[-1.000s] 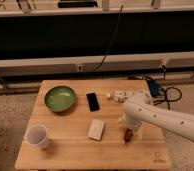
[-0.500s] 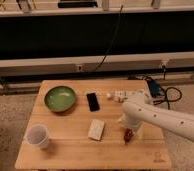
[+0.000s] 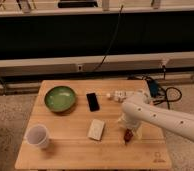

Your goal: Place the pepper on the white sponge

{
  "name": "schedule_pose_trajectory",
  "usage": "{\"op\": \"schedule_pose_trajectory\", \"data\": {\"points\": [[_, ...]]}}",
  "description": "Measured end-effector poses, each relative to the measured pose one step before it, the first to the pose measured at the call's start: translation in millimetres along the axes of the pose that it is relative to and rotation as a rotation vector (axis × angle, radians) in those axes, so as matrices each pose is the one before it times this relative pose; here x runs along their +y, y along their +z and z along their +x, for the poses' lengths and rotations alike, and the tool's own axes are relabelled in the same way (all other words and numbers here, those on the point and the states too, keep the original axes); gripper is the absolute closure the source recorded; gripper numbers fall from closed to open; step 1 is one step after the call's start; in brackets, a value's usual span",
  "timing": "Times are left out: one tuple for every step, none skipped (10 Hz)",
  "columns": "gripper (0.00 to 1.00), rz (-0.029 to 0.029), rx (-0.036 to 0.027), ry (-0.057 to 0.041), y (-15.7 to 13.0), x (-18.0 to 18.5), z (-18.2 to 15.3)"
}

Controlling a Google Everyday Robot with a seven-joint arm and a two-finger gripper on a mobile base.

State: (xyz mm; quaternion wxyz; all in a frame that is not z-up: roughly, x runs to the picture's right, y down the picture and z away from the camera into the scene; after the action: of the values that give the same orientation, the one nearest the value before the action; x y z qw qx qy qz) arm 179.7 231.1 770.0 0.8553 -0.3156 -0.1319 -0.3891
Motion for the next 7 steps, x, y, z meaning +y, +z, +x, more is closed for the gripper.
{"op": "schedule_pose_trajectory", "data": {"points": [[0.20, 0.00123, -0.00094, 0.00103, -0.10, 0.02, 0.33], [0.20, -0.00018, -0.00325, 0.00625, 1.20, 4.74, 1.25], [0.20, 0.00526, -0.00355, 0.00460, 2.68, 8.91, 5.06], [0.20, 0.00544, -0.00278, 0.00210, 2.68, 7.30, 4.87], [0.20, 0.00625, -0.00320, 0.00467, 3.37, 9.01, 5.48], [0.20, 0.00366, -0.00384, 0.00077, 2.98, 2.32, 1.59], [0.20, 0.00221, -0.00427, -0.00299, 3.15, -0.25, 0.57]]}}
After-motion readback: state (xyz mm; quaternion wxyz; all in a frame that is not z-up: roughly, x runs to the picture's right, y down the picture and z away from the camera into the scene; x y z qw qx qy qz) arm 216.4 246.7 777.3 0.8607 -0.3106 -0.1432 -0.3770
